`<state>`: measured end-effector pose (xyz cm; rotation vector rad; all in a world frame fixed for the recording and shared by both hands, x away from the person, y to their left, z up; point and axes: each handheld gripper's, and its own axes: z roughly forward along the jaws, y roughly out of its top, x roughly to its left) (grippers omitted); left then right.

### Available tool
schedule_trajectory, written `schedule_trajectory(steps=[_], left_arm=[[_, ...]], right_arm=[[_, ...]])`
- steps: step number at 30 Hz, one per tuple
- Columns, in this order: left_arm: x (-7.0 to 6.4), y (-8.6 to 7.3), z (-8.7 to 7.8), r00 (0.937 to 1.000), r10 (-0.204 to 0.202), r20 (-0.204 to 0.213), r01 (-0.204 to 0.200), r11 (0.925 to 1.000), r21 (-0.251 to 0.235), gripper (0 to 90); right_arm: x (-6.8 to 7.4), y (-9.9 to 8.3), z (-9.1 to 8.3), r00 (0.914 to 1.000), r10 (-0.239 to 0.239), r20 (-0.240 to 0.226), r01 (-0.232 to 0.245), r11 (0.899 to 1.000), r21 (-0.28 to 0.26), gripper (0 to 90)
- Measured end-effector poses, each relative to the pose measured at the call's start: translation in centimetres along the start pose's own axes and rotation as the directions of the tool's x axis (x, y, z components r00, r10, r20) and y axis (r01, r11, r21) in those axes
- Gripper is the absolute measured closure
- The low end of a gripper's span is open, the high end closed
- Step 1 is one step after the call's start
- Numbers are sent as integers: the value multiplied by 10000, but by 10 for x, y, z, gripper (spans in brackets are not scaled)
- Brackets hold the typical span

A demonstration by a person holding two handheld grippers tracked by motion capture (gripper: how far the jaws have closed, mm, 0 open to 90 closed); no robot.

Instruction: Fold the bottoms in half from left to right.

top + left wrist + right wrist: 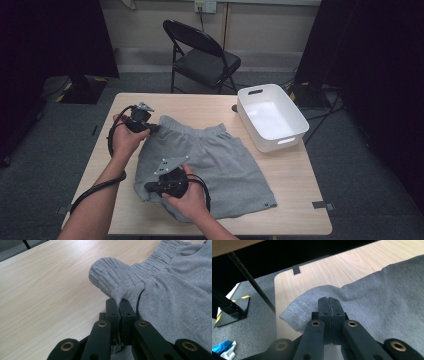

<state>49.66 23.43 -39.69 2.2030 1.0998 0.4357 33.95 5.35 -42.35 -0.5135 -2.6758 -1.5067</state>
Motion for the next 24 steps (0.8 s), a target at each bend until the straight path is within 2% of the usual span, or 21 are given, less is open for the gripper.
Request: schedule_trajectory(steps=[10, 16, 20, 24], left_arm=[[17, -15, -32, 9995, -134, -274, 137, 9999, 104, 880], [23, -17, -47, 9979, -283, -576, 288, 9996, 83, 881], [20, -11, -48, 9977, -305, -599, 308, 9995, 54, 881], [14, -2, -43, 9974, -277, -665, 281, 9996, 55, 881]], right_arm=[[18, 17, 17, 9982, -232, -552, 224, 9996, -151, 900], [24, 24, 19, 9973, -303, -674, 271, 9985, -467, 900], [21, 24, 12, 9972, -385, -647, 356, 9983, -451, 900], [15, 22, 0, 9975, -289, -642, 250, 9979, -606, 900]])
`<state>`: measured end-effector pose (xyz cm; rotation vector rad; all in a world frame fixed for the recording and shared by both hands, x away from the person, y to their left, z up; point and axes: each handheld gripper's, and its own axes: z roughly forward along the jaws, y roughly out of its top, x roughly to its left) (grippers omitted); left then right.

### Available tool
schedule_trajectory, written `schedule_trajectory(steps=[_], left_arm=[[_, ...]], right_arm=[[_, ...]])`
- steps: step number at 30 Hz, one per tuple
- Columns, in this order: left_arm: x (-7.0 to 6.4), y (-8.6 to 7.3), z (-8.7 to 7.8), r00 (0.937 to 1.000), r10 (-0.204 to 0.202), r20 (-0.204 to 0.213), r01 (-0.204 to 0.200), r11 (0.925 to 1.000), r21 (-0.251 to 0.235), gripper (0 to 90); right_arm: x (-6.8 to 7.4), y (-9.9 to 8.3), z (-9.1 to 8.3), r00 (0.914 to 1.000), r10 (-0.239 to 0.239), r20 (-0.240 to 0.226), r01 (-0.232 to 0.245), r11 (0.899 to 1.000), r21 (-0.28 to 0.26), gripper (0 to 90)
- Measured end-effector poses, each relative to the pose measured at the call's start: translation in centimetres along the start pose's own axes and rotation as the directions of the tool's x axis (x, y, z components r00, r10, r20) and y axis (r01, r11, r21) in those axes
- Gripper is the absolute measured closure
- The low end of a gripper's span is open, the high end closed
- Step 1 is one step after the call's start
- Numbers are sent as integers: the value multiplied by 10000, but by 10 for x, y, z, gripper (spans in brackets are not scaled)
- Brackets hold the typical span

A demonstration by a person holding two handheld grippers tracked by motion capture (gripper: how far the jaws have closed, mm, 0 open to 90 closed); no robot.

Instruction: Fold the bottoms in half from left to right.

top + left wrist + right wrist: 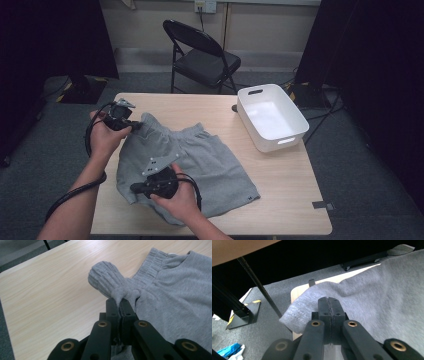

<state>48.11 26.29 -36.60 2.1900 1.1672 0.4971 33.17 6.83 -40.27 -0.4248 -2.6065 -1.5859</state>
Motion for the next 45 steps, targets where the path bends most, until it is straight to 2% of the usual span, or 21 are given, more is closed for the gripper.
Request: schedule_trajectory(steps=[12, 18, 30, 44, 45], left_arm=[[-24, 30, 27, 9998, 177, -6, -177, 9998, -50, 881], [-34, 39, 41, 9999, 173, 8, -173, 9998, -102, 879], [-49, 51, 58, 10000, 80, 57, -80, 9999, -127, 877], [-72, 69, 71, 9981, 581, 213, -581, 9983, 2, 870], [-74, 69, 72, 9985, 499, 218, -498, 9988, -28, 869]], right_arm=[[-22, -20, -39, 9979, 384, 517, -371, 9990, -250, 900], [-34, -34, -57, 9947, 682, 771, -652, 9971, -402, 900], [-44, -52, -76, 9913, 899, 958, -857, 9952, -474, 900], [-50, -59, -99, 9876, 1045, 1172, -966, 9928, -716, 900], [-50, -60, -100, 9877, 1039, 1168, -961, 9928, -709, 900]])
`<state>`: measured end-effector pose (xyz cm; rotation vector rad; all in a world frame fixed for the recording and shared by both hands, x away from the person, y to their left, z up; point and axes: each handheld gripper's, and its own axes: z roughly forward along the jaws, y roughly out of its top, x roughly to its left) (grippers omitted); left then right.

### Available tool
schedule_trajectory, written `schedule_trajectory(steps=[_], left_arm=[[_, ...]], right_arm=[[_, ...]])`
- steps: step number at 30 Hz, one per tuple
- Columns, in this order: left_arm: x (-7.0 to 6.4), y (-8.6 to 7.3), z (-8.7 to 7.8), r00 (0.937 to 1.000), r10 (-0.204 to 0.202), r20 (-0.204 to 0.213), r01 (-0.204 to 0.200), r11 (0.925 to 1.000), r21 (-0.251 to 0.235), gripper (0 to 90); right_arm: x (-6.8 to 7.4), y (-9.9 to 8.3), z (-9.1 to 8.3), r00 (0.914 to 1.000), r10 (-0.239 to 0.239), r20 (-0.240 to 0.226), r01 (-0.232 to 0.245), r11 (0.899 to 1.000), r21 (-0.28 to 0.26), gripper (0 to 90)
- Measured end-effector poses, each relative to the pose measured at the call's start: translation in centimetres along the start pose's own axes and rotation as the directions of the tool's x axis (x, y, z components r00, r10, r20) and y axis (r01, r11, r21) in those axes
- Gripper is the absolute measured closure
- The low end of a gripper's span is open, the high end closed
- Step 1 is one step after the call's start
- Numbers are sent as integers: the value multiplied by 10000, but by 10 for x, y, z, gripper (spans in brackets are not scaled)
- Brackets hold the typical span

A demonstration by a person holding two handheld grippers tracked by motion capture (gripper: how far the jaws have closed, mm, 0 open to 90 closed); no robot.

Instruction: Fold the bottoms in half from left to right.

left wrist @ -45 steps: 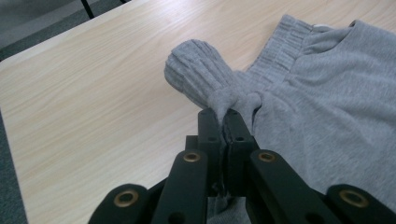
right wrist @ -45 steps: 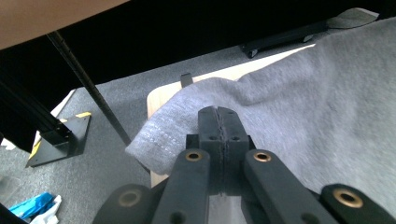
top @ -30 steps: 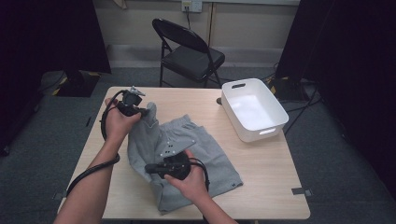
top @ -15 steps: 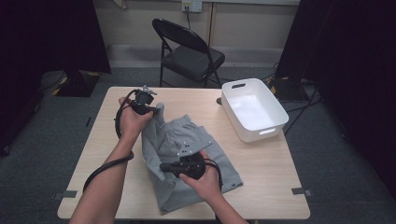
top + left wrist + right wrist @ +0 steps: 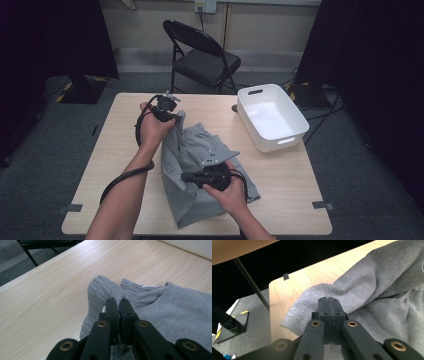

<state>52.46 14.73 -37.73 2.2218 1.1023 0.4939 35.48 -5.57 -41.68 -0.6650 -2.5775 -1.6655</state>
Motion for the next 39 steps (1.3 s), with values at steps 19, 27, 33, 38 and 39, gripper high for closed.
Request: schedule_trajectory(steps=[19, 27, 33, 38, 39], left_arm=[[-25, 15, 23, 9982, 511, 314, -516, 9985, 156, 886], [-27, 15, 28, 9979, 477, 449, -485, 9987, 179, 898], [-36, 25, 34, 9963, 596, 619, -603, 9981, 89, 900], [-45, 31, 46, 9943, 776, 735, -784, 9969, 88, 900], [-47, 31, 49, 9948, 769, 666, -768, 9970, -45, 896]], right_arm=[[-8, -12, -19, 9992, 208, 350, -207, 9998, -32, 900], [-11, -17, -22, 9986, 314, 434, -313, 9995, -42, 900], [-12, -16, -28, 9984, 295, 476, -291, 9995, -84, 900], [-16, -22, -37, 9972, 452, 596, -440, 9988, -204, 900], [-17, -23, -39, 9969, 492, 615, -479, 9986, -215, 900]])
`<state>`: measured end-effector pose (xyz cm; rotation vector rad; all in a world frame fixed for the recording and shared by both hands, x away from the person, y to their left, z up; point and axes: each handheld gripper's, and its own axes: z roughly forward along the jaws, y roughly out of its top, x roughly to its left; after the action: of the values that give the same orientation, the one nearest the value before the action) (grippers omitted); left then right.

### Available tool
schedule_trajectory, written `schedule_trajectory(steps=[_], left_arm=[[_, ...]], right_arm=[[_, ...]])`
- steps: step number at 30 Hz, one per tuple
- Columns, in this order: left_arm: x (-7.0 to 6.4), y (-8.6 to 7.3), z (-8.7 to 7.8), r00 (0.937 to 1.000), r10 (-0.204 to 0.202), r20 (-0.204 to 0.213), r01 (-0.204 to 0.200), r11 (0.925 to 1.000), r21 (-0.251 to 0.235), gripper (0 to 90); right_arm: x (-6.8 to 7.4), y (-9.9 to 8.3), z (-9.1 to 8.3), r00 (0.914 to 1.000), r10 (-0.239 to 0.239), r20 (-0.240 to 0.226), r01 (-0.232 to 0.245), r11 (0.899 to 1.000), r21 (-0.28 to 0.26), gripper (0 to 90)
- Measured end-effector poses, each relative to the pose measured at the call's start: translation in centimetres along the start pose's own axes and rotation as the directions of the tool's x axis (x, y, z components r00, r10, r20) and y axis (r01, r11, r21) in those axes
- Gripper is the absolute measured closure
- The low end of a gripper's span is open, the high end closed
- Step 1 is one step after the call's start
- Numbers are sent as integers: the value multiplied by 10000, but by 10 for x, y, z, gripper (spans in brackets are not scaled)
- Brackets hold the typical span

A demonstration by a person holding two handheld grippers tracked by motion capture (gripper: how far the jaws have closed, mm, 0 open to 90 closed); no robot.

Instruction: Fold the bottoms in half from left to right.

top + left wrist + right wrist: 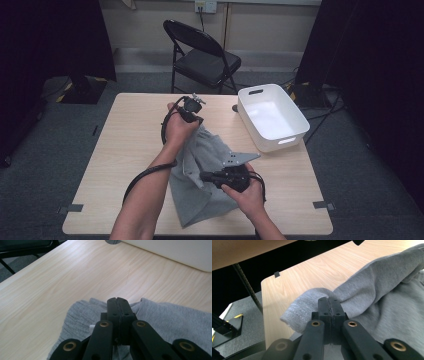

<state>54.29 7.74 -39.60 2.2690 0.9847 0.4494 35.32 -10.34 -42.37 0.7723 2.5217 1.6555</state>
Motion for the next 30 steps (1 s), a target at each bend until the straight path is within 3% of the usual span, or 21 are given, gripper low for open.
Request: schedule_trajectory(steps=[3, 4, 5, 7, 12, 15, 22, 26, 30], left_arm=[[-3, 0, 7, 9993, -277, 250, 284, 9991, -304, 838], [-4, 0, 7, 9993, -218, 288, 230, 9988, -434, 779], [-5, -1, 6, 9996, -99, 254, 107, 9995, -300, 765], [-3, -2, 3, 9995, -224, 225, 231, 9993, -310, 747], [3, -12, -8, 9997, -245, -5, 244, 9989, -389, 579], [5, -23, -12, 9984, -568, -3, 568, 9982, -204, 523], [2, -44, -5, 9962, -844, 208, 840, 9963, 204, 519], [0, -48, 2, 9921, -1201, 367, 1189, 9923, 350, 538], [-5, -48, 10, 9908, -1253, 511, 1230, 9913, 466, 561]], right_arm=[[-6, -6, -5, 9997, 193, 134, -193, 9998, -13, 900], [-7, -8, -6, 9995, 251, 172, -251, 9997, 13, 900], [-8, -9, -7, 9995, 225, 230, -226, 9997, 63, 900], [-10, -11, -8, 9992, 268, 281, -270, 9996, 84, 900], [-10, -12, -6, 9991, 217, 373, -225, 9995, 201, 900], [-10, -11, -6, 9990, 218, 401, -227, 9995, 203, 900], [-10, -12, -5, 9989, 203, 432, -212, 9996, 206, 900], [-10, -13, -4, 9988, 211, 434, -221, 9995, 227, 900], [-11, -14, -4, 9990, 201, 398, -211, 9995, 241, 900]])
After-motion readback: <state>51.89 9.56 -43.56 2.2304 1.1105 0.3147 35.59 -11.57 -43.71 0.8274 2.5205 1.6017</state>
